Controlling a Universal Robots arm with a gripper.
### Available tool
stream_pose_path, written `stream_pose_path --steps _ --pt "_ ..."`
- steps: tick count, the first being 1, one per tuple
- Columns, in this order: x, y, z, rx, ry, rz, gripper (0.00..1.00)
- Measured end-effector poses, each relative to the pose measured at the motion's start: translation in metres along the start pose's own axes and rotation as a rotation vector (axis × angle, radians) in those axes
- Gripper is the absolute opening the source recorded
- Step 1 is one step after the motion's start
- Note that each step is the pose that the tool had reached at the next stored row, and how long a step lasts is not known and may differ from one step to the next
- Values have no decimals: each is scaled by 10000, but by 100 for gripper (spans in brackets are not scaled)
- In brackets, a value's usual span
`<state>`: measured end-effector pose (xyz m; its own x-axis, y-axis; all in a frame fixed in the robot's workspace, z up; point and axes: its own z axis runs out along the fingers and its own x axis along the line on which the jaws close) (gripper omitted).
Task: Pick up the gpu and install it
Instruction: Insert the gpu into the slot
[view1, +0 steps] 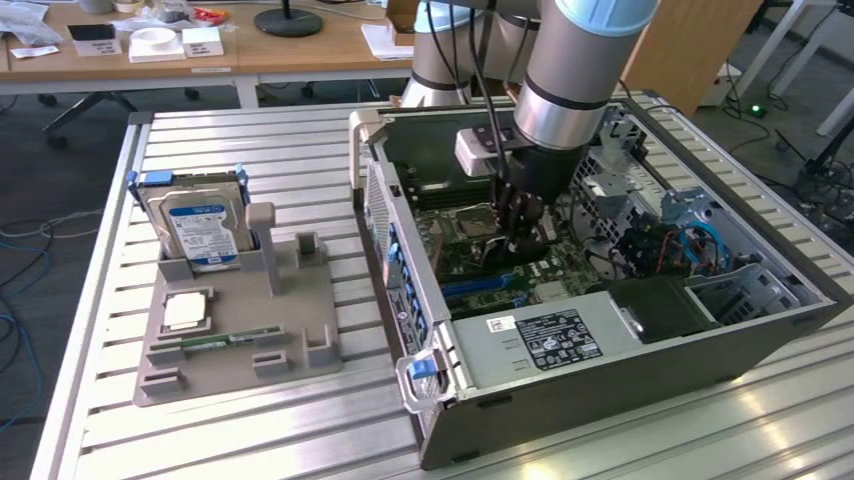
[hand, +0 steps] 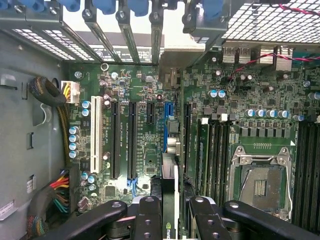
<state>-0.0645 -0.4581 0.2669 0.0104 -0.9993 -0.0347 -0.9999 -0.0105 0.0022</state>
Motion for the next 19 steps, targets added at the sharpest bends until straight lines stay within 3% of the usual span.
stream_pose_path --steps 19 --pt "2 55 30 0 0 1 26"
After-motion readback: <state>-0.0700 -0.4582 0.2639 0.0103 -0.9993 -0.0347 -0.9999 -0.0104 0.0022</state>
